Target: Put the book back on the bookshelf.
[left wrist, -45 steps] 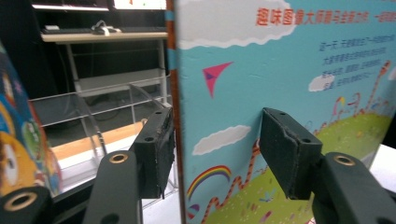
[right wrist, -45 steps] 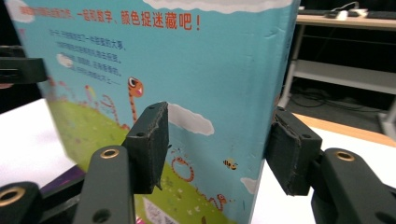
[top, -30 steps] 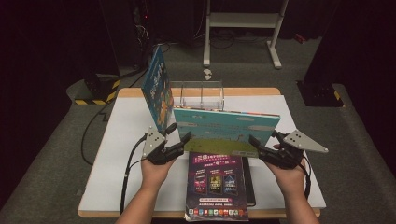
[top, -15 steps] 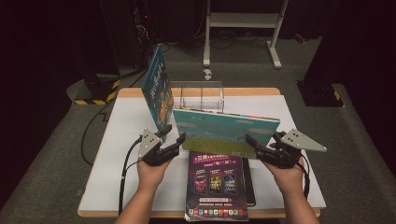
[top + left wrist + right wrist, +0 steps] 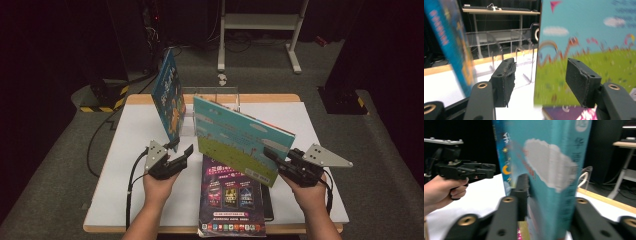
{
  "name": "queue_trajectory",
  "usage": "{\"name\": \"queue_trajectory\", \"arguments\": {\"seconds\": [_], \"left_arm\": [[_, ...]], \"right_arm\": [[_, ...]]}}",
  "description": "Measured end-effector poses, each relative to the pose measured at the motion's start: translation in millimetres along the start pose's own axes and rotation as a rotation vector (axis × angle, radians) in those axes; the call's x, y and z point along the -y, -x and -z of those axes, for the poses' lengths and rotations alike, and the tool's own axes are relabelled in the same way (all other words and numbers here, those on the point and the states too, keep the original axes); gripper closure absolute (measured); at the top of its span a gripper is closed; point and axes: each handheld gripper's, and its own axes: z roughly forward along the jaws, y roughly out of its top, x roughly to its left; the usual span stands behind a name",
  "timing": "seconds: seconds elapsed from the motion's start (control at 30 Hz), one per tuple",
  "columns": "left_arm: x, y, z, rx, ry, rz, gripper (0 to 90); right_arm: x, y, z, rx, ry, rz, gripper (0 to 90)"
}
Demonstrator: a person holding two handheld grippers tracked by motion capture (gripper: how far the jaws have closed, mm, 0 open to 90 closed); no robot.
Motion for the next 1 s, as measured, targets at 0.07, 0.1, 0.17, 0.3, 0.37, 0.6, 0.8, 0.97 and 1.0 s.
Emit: {"name": "queue_trajectory", "arguments": {"seconds": [0.07,0.1,0.17,0.3,0.37,0.6,0.8,0.97,1.0], "left_arm": [[5.5,-5.1,7.6,-0.011,-0.013,0.000,40.6],[8.2,-8.4,11.9,-0.020,-0.013,0.007,40.6],[12.9,-14.9,20.6,-0.029,-0.012,0.027,40.7],[21.6,-22.9,35.9,-0.059,-0.010,0.034,40.8],[25.5,-25.7,40.9,-0.071,-0.013,0.039,40.8],[33.2,-29.5,43.2,-0.067,-0.034,0.052,40.9],[33.0,-30.4,44.5,-0.056,-0.029,0.066,41.1],[32.8,-31.8,45.1,-0.049,-0.031,0.068,41.2],[32.4,-32.0,45.6,-0.049,-0.030,0.068,41.2]], "right_arm": [[-0.4,-0.3,0.5,-0.018,-0.005,-0.020,77.4],[-0.7,-2.2,0.7,0.019,-0.015,-0.011,77.1],[0.4,2.8,1.3,0.004,-0.014,-0.053,79.0],[-0.4,-0.6,-1.0,-0.028,0.002,-0.071,80.5],[-5.0,-8.6,-4.6,-0.015,0.002,-0.051,80.7],[-17.3,-28.8,-27.1,0.027,-0.025,-0.017,80.7],[-24.3,-40.1,-51.2,0.058,-0.043,-0.009,80.7],[-31.9,-47.3,-68.8,0.079,-0.062,0.000,80.6],[-32.9,-48.3,-71.8,0.084,-0.065,0.000,80.6]]}}
